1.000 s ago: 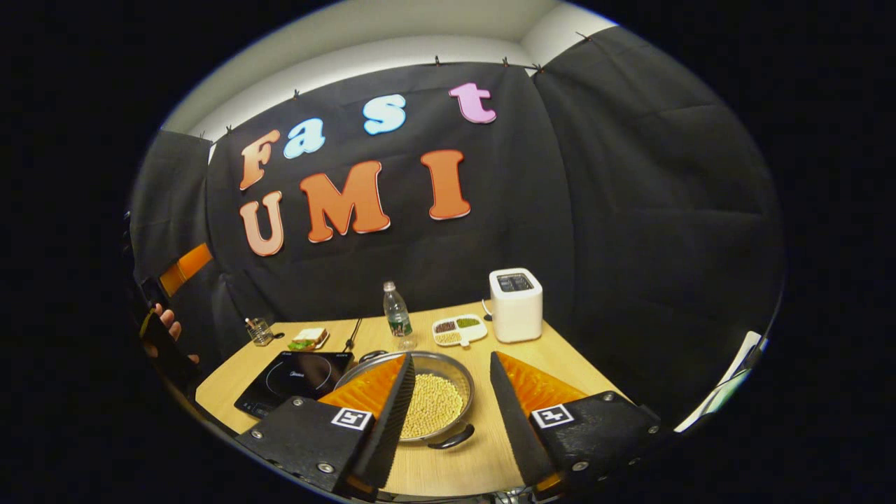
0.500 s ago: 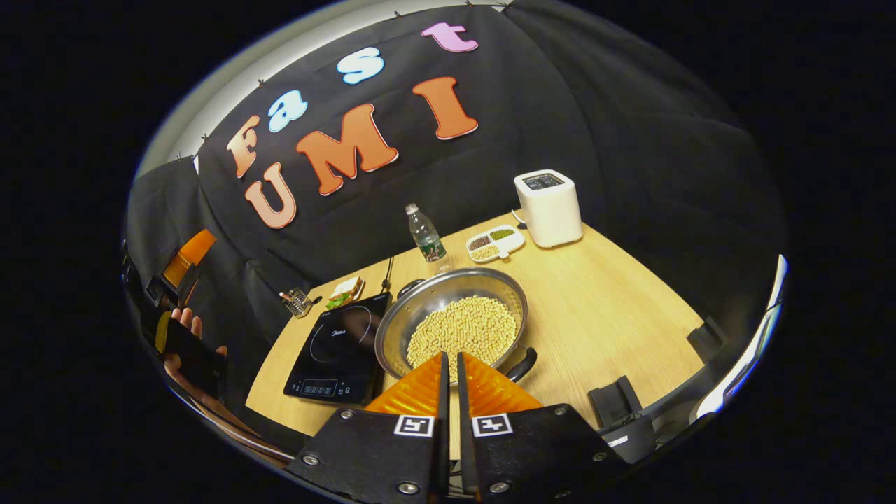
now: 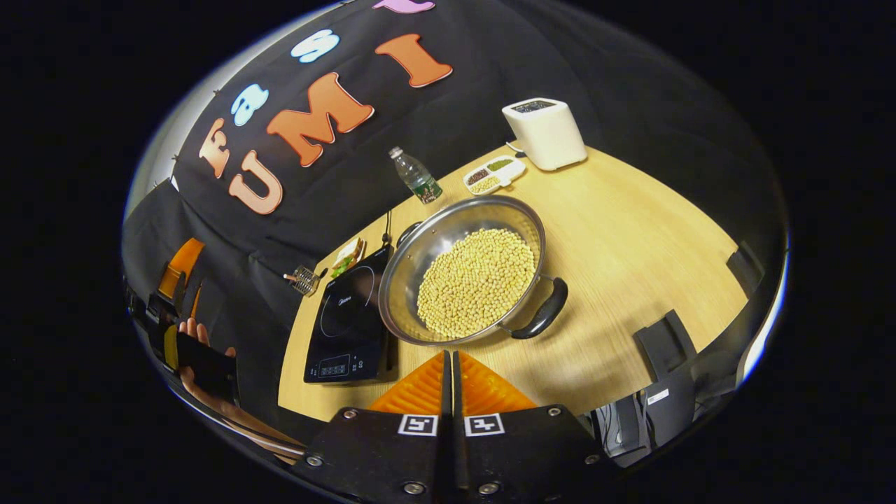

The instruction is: First push the handle of the pot to place it horizontally, then grasp the pot with both hands and set it on the induction cooktop.

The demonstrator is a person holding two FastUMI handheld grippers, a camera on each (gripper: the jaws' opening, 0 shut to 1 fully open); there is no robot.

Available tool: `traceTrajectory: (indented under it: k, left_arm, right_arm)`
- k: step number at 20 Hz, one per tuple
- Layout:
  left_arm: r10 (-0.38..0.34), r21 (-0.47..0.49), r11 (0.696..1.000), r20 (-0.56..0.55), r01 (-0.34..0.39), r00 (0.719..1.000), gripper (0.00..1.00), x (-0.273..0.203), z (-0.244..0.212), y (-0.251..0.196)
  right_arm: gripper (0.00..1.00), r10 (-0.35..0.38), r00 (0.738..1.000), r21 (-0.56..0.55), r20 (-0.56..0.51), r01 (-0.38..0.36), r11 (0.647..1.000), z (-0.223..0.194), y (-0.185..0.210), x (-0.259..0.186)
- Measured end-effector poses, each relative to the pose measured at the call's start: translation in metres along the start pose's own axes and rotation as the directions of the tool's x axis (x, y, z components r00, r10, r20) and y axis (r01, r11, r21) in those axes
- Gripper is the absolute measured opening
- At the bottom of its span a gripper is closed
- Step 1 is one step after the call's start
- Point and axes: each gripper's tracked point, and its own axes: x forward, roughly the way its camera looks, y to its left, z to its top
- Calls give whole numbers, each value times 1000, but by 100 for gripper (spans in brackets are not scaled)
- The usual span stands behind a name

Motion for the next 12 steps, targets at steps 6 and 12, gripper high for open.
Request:
traceTrajectory:
  k: [6, 12]
  left_arm:
    - [8, 35, 999, -76, -5, 997, 98, 14, -25, 1]
    - [16, 58, 998, -121, -8, 993, 98, 25, -44, 0]
  right_arm:
    - [0, -32, 989, 98, -146, 46, 994, -23, -10, 37]
    - [0, -88, 970, 102, -225, 113, 988, -27, -24, 65]
